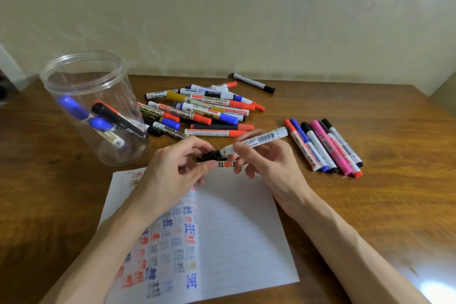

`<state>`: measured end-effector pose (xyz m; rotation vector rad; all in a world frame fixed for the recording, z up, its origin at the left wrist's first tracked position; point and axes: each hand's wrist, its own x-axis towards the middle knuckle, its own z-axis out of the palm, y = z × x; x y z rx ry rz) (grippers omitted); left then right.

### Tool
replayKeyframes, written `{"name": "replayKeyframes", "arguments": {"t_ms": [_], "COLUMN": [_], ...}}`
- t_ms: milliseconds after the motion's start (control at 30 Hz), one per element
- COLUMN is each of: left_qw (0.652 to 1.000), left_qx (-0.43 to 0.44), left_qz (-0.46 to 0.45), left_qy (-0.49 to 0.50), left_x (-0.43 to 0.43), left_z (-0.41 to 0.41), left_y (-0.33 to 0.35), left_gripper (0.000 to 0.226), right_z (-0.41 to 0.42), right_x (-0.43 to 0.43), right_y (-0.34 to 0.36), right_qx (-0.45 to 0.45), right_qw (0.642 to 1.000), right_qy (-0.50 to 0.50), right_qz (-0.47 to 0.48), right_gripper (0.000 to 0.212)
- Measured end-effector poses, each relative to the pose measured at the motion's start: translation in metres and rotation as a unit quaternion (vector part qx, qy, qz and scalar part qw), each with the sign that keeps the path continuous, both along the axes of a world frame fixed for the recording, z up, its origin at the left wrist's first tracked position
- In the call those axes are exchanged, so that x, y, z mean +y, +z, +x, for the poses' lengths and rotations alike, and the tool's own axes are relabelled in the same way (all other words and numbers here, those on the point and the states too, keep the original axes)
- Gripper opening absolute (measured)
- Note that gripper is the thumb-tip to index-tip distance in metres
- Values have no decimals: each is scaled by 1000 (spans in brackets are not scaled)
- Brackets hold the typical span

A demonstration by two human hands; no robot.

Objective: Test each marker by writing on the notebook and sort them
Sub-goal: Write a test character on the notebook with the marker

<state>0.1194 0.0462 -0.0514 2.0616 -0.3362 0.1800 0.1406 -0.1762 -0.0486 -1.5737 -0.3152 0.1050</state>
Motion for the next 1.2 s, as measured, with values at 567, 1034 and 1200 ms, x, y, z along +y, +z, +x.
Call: {"name": "replayKeyframes", "arguments": {"t_ms": [567,1034,1200], "left_qw": [998,992,993], "left_qx": [-38,-105,-94], "left_qz": [25,1,-5], "left_qy": [38,74,71], "left_x": [3,-3,-5], "left_z": [0,-8,-9], "left_y": [-2,0,3], "left_gripper": [22,34,33], "right_z": [6,2,1], "right_x": [-21,-9,-10], "right_y": [5,-10,-8], "right_qx": [-54,-89,-96], "right_qw": [984,988,987], "right_qy": [48,27,27], "right_qz": [-166,-121,-126], "right_gripper": [21,15,14]}}
